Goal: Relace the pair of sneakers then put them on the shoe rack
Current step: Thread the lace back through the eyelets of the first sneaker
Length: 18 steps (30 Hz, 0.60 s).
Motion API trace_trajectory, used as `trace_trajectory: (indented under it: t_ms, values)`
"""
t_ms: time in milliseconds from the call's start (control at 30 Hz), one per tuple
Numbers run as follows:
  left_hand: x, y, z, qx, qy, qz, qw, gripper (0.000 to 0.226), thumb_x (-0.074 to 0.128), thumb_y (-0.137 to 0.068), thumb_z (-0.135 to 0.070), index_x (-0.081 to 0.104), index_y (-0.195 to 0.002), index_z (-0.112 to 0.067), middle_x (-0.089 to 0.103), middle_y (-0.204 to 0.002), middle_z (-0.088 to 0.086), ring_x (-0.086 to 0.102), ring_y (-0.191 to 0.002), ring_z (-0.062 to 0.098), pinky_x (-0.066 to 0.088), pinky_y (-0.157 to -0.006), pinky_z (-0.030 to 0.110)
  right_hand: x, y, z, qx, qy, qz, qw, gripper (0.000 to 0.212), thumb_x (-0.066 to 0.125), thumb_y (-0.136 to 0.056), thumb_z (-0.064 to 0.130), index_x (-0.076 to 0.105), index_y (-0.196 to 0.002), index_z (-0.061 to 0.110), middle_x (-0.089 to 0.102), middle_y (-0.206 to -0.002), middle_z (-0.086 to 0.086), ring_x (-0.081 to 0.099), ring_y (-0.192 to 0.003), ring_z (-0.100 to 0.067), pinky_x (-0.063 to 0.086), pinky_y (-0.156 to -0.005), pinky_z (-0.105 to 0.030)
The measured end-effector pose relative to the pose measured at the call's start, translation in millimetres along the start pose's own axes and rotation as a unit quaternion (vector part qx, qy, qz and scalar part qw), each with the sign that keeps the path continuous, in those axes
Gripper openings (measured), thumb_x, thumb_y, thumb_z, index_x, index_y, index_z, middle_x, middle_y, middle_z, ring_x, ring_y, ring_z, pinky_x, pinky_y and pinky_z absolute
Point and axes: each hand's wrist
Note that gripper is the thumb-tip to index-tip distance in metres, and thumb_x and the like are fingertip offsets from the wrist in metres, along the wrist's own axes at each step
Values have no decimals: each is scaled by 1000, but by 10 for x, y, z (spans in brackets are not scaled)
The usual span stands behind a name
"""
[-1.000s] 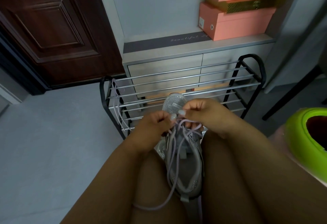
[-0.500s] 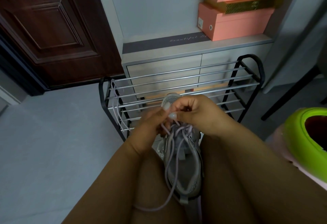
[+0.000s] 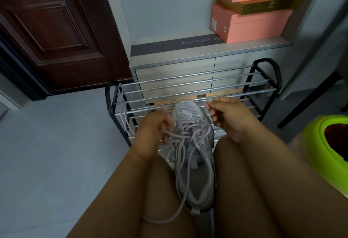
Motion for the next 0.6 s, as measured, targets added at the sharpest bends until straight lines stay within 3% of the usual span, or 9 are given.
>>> trace_trajectory:
  t_ms: [100, 267, 467, 600]
  values:
    - [67, 32, 15, 53, -220, 9, 974, 41, 62, -87, -39, 59, -59, -9, 51, -49, -7, 44, -44, 8, 38, -49, 21, 30, 5, -13, 15, 28, 15, 999, 22, 56, -91, 14, 61, -70, 10, 49, -51, 2, 37, -47, -11, 27, -46, -21]
    - [75, 35, 16, 72, -327, 76, 939, 27, 68, -85, -26, 58, -61, -21, 52, -51, -10, 44, -45, 1, 39, -50, 21, 75, 62, -15, 12, 130, 77, 988, 33, 54, -93, 25, 63, -66, 9, 50, -58, -8, 43, -49, -15, 33, -52, -25]
    - [-31, 34, -24, 17, -343, 144, 928, 26, 61, -88, -32, 62, -72, -12, 60, -68, 2, 53, -59, 9, 45, -58, 23, 84, 97, -30, -2, 251, 130, 959, 46, 50, -89, 51, 68, -69, 14, 62, -68, -13, 54, -59, -17, 45, -61, -30]
    - [-45, 49, -11, -46, -147, 135, 979, 32, 51, -95, -19, 59, -83, 9, 57, -72, 11, 52, -60, 13, 46, -57, 17, 82, 113, -18, -10, 256, 157, 954, 54, 50, -77, 61, 69, -71, 10, 66, -76, -18, 56, -65, -21, 47, -64, -32]
Point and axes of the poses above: each hand's wrist, its own y-axis away from the middle knuckle, its own x-axis out of the palm, z = x × y
